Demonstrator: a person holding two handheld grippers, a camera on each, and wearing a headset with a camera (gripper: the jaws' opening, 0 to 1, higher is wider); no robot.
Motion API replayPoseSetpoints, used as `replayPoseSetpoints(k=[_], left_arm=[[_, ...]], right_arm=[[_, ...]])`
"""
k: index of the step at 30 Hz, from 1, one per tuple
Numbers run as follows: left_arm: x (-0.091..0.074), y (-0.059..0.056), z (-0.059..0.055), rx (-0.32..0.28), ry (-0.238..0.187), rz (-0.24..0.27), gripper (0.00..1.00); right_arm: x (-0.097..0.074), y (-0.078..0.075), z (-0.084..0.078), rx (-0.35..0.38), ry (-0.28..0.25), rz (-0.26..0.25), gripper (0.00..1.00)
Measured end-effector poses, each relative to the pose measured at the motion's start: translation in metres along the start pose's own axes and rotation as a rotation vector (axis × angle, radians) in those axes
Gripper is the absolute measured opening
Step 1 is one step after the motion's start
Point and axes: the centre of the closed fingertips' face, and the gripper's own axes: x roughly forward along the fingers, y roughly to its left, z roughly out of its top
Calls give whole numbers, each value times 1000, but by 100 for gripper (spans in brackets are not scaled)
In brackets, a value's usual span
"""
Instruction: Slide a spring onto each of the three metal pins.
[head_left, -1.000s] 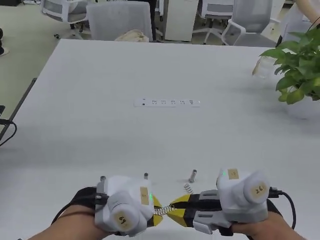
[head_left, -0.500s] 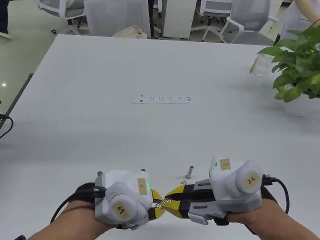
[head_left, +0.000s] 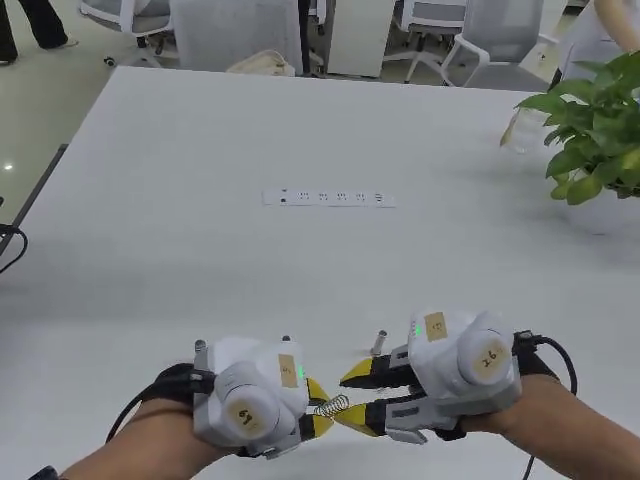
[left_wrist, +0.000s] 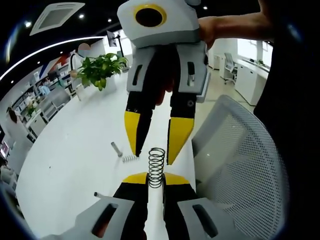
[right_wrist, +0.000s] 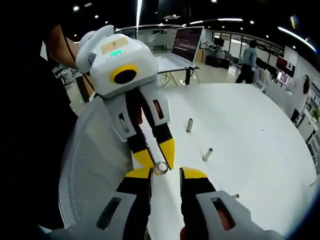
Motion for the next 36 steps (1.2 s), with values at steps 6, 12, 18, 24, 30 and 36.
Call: replayPoseSetpoints(k=[6,12,18,24,30,36], left_arm=[[0,-2,0,3,3,-6,2],[5,-13,-1,20,11,-35,2],[8,-15,0,17,9,-44,2],[9,-14,2,12,5,-45,2],[9,-14,2,15,6,-46,2],[7,-14,0,14,12,-50,2]], right_arm=[[2,4,-4,-47,41,22,19],[2,8,-9,-101,84,49,19],[2,10,-14,-146,125,67,18],[4,13,-11,-170,125,80,15],[7,14,-10,-196,132,94,13],[9,17,-11,-209,137,104,9]])
